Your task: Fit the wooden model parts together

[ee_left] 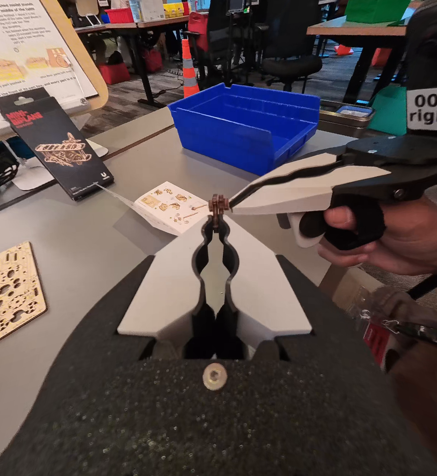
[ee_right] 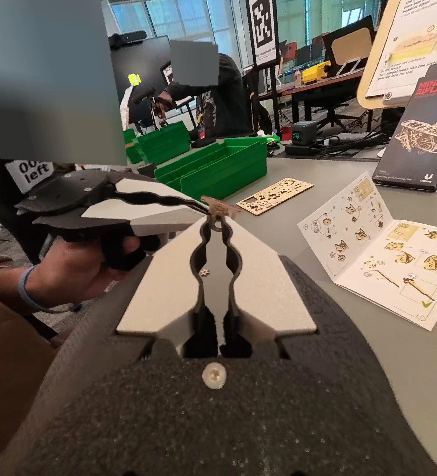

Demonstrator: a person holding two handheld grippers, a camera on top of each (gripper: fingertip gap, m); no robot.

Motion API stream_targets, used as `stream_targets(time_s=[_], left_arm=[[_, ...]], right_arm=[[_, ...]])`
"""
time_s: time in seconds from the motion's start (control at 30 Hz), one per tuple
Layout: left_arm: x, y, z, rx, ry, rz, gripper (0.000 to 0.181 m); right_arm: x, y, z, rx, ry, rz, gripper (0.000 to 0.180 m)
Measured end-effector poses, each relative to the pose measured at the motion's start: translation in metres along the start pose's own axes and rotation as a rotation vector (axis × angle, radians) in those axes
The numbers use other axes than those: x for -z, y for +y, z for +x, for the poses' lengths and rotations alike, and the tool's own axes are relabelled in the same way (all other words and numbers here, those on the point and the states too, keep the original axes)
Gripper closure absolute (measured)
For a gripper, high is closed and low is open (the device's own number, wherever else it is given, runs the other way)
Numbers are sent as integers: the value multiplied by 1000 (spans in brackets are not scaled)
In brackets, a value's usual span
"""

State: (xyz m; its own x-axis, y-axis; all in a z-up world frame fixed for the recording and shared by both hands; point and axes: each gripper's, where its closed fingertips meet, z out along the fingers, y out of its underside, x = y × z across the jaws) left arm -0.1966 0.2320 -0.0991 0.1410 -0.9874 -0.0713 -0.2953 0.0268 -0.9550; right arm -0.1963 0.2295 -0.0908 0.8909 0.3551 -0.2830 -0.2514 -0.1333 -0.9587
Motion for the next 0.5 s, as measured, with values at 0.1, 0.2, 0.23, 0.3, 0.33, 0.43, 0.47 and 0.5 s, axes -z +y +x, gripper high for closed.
stream_targets(time_s=[0.1, 0.2, 0.23, 0.3, 0.33, 0.43, 0.47, 0.5], left_arm=[[0, -1, 0, -31, -20, 0, 180], [1, -2, 1, -59, -29, 2, 180], [1, -2, 1, -61, -30, 2, 180], [1, -2, 1, -59, -31, 4, 180], [1, -2, 0, -58, -33, 6, 180], [1, -2, -1, -63, -39, 4, 180], [1, -2, -1, -64, -40, 5, 180], [1, -2, -1, -63, -38, 4, 180]], right_arm=[[0, 0, -1, -44, -17, 6, 173], [0, -2, 0, -75, -15, 16, 180], [0, -2, 0, -99, -22, 20, 180], [0, 0, 1, -160, -40, 20, 180], [0, 0, 2, -182, -45, 19, 177], [0, 1, 3, -164, -36, 11, 170], [0, 1, 2, -138, -27, 11, 170], [0, 0, 1, -113, -19, 11, 170]])
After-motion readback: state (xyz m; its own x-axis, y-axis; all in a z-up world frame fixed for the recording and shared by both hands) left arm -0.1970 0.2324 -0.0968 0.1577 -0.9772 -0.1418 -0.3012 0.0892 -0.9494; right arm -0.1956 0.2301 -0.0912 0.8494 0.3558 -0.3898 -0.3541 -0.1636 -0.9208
